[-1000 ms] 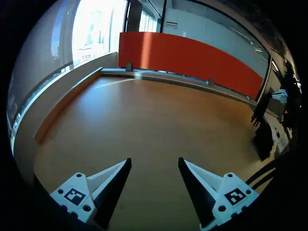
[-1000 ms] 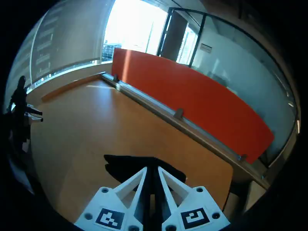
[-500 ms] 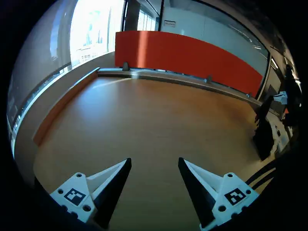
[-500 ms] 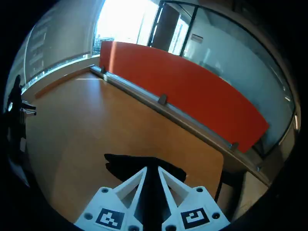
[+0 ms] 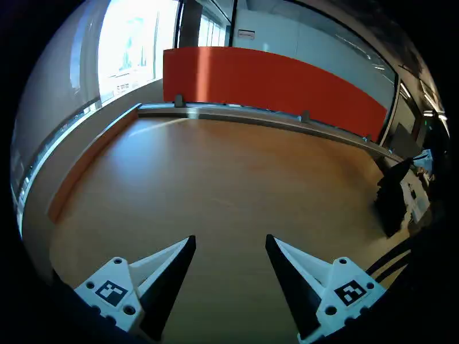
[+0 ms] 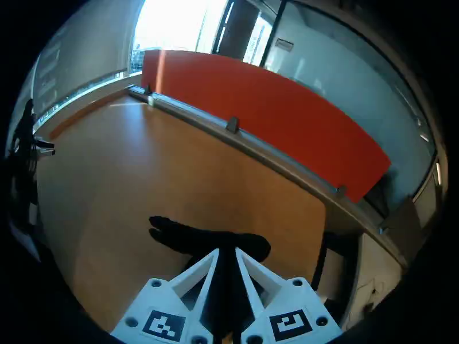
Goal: Fold towel
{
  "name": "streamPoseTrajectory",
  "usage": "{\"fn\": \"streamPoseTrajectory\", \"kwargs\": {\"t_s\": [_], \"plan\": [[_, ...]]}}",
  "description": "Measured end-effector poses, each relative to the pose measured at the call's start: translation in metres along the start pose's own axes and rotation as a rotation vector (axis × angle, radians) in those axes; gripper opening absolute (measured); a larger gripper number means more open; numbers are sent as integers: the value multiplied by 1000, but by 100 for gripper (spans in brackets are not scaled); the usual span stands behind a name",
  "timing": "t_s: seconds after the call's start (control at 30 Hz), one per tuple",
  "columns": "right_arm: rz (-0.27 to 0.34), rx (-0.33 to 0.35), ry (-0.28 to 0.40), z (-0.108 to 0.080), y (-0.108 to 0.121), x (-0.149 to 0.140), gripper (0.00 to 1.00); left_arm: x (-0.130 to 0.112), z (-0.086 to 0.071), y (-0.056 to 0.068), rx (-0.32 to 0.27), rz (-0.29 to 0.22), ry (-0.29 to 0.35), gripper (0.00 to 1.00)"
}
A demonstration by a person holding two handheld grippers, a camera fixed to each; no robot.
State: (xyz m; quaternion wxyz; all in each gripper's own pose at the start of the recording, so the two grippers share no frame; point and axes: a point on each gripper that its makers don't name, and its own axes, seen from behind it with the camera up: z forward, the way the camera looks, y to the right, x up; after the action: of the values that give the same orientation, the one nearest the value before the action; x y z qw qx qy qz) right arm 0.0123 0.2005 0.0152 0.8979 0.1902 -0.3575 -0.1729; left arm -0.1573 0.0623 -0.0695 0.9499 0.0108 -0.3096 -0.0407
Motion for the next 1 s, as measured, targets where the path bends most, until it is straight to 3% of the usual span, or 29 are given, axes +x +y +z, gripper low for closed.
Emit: {"fn": "streamPoseTrajectory", "kwargs": {"t_s": [0.27,0.5,1.0], "plan": [[64,-55,-90,-15,6,-74,4,-6,2,7,-12,13,-12,90],[121,-87,-150,-16,7,-123,4,-7,2,12,-14,26,-16,90],[266,-102,-202,2,-1,-183,4,-9,-3,11,0,37,-20,90]]}}
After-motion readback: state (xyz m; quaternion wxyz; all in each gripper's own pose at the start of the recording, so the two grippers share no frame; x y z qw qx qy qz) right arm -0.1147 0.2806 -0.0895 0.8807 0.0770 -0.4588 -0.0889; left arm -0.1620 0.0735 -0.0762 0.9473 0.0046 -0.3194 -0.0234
